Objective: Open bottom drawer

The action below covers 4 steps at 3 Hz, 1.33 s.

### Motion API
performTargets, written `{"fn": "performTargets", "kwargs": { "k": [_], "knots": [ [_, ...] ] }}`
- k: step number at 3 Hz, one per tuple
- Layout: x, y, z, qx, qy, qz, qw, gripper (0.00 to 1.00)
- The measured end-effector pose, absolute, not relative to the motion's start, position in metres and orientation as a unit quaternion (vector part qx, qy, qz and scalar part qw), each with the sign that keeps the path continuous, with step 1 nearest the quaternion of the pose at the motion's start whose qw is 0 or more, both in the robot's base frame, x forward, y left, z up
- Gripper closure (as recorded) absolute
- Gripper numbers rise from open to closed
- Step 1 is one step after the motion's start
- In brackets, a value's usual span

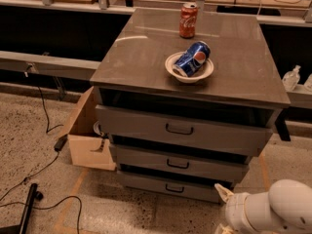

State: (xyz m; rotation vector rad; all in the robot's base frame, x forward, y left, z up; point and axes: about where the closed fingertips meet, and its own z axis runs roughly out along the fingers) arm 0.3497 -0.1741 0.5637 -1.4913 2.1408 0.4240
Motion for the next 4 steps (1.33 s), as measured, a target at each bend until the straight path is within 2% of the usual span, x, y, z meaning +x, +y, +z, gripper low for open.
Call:
{"fn": "performTargets", "kwargs": {
  "k": [1, 3, 4],
  "knots": [
    [0.361, -0.157, 0.483, -0.564, 0.777, 0.171, 0.220, 0.00],
    [0.365, -0.159, 0.465, -0.563, 0.774, 0.170, 0.235, 0.00],
    [0.406, -0.173, 0.426, -0.569, 0.768, 0.140, 0.259, 0.00]
  ]
}}
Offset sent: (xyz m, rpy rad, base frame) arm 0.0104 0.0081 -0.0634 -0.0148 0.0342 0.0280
